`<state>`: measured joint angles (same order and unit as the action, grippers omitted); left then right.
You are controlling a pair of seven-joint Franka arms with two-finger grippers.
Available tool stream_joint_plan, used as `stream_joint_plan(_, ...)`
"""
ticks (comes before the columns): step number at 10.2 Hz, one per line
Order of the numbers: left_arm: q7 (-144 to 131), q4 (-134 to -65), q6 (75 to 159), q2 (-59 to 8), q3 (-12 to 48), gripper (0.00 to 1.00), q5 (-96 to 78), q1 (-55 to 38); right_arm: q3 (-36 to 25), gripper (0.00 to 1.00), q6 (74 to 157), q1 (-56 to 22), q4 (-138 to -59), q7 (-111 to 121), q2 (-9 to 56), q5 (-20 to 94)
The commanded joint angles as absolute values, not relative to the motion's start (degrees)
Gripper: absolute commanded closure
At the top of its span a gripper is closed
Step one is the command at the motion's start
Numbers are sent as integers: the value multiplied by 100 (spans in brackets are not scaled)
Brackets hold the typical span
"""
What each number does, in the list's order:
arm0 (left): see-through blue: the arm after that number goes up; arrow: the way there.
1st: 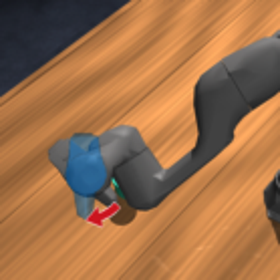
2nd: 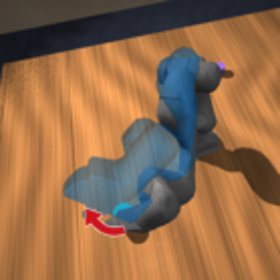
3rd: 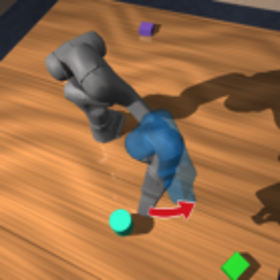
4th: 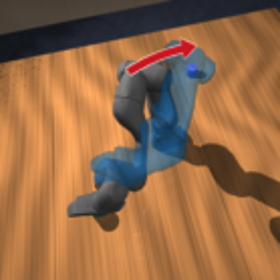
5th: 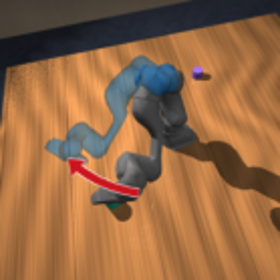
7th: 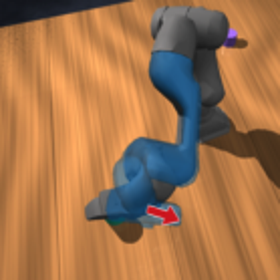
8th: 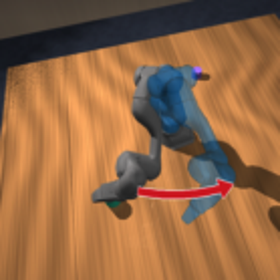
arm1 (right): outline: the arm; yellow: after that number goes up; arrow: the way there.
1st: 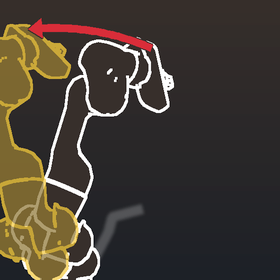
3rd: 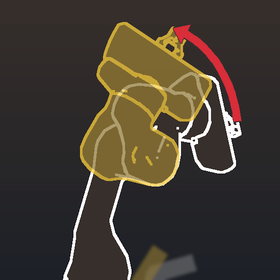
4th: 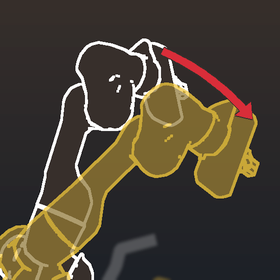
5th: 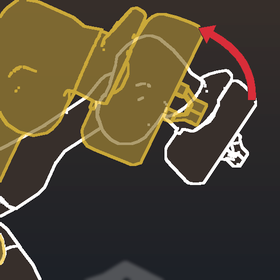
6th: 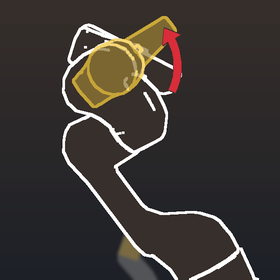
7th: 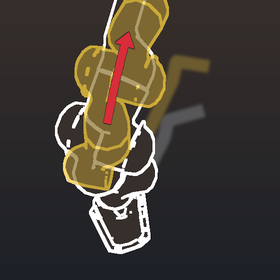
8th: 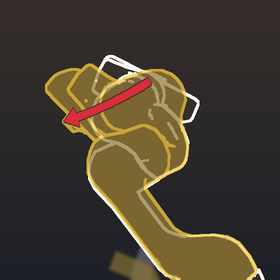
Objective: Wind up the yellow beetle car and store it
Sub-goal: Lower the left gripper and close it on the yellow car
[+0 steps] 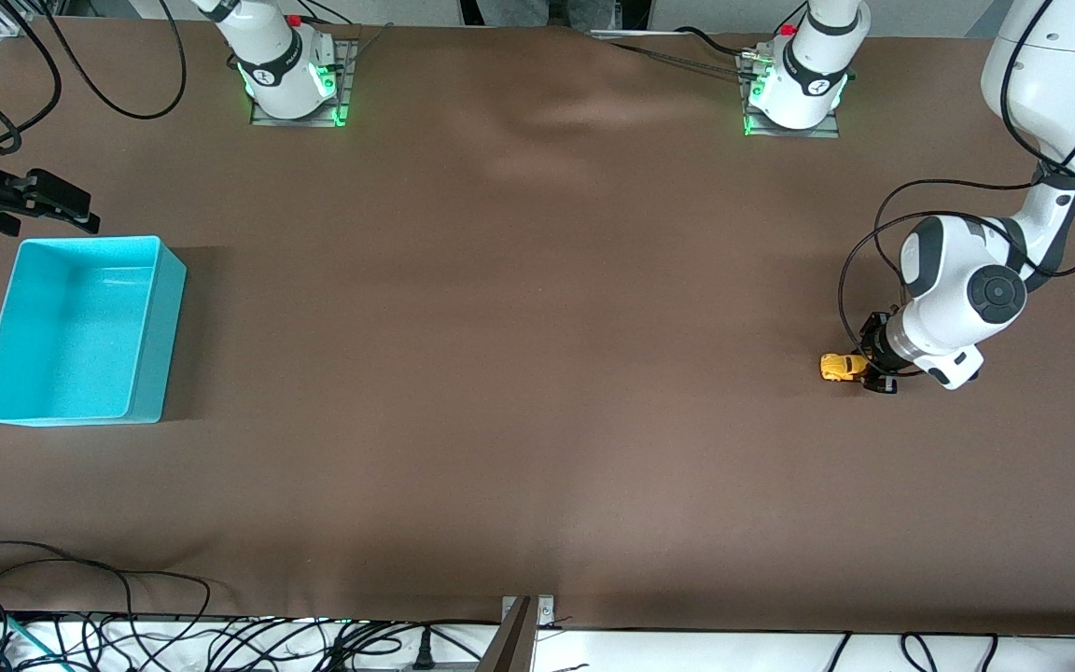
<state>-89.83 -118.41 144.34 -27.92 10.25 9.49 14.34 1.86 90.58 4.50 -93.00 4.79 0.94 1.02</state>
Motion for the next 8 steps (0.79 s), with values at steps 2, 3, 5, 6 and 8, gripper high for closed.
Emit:
stream_joint_plan(2, -9176, -11716, 14414, -2856, 1107, 100, 1081, 1415, 193, 0, 9044, 448, -9264, 457, 97, 26)
stream_joint_plan(3, -9184, -11716, 14397, -2839, 1116, 100, 1081, 1415, 193, 0, 9044, 448, -9264, 457, 97, 26)
stream_joint_plan(5, -9646, -11585, 14135, -2786, 1326, 100, 1063, 1424, 193, 0, 9035, 448, -9264, 457, 88, 26)
stream_joint_plan(6, -10094, -11567, 14124, -2786, 1458, 100, 1072, 1424, 193, 0, 9053, 457, -9264, 457, 97, 26)
stream_joint_plan(8, -10493, -11575, 14107, -2804, 1695, 100, 1081, 1415, 193, 0, 9079, 448, -9272, 457, 97, 26)
